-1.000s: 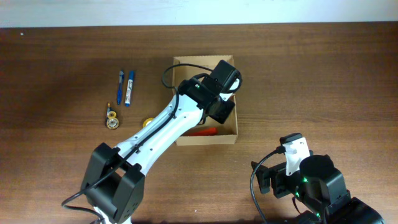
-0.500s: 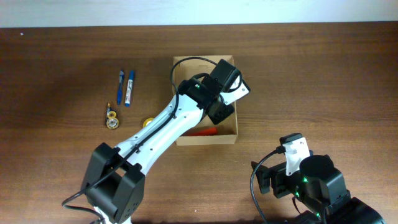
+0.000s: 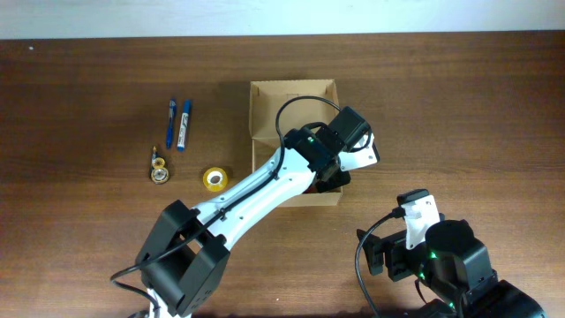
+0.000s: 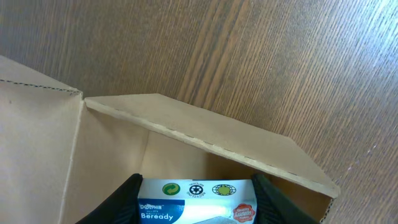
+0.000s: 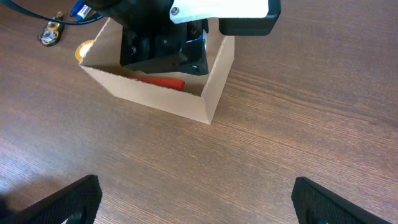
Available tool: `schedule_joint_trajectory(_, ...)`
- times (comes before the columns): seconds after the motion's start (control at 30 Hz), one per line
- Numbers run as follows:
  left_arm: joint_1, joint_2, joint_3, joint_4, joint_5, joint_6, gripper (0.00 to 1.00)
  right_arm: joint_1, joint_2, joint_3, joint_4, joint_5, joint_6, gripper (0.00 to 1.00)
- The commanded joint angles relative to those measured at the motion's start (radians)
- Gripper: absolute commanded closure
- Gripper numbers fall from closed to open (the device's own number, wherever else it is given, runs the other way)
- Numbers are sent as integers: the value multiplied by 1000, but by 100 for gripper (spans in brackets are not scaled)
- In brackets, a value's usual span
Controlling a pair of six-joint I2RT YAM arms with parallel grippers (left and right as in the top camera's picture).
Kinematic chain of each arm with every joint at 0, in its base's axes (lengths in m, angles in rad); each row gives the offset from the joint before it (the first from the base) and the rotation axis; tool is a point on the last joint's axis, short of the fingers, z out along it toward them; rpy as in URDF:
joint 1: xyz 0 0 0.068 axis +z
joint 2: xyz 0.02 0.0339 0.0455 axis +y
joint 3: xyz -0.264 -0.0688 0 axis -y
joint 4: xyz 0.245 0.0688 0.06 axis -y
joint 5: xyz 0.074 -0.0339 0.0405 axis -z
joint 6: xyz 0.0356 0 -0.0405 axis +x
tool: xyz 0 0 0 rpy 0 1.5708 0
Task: Pack container
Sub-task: 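Carry the staple box into the box's right side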
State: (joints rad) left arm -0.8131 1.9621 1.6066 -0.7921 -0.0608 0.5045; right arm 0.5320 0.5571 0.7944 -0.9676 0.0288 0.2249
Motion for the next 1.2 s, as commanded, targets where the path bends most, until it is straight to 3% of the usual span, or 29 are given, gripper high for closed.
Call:
schedule_joint_trajectory(0.0,-2,7,16,30,6,53,70,5,-6,-2,2,9,-5,1)
schedule_joint_trajectory(0.23,-2,23,16,32,68,203,69,5,-6,-2,2,9,-5,1)
schedule_joint_trajectory(0.7,-3,39,16,-57,65,208,75,5,-6,-2,2,9,-5,1)
schedule_joint_trajectory(0.97,-2,5,15,-37,89,209,75,5,-6,-2,2,9,-5,1)
schedule_joint_trajectory(1.17,-2,50,14,2,160,276,74,5,-6,-2,2,9,-5,1)
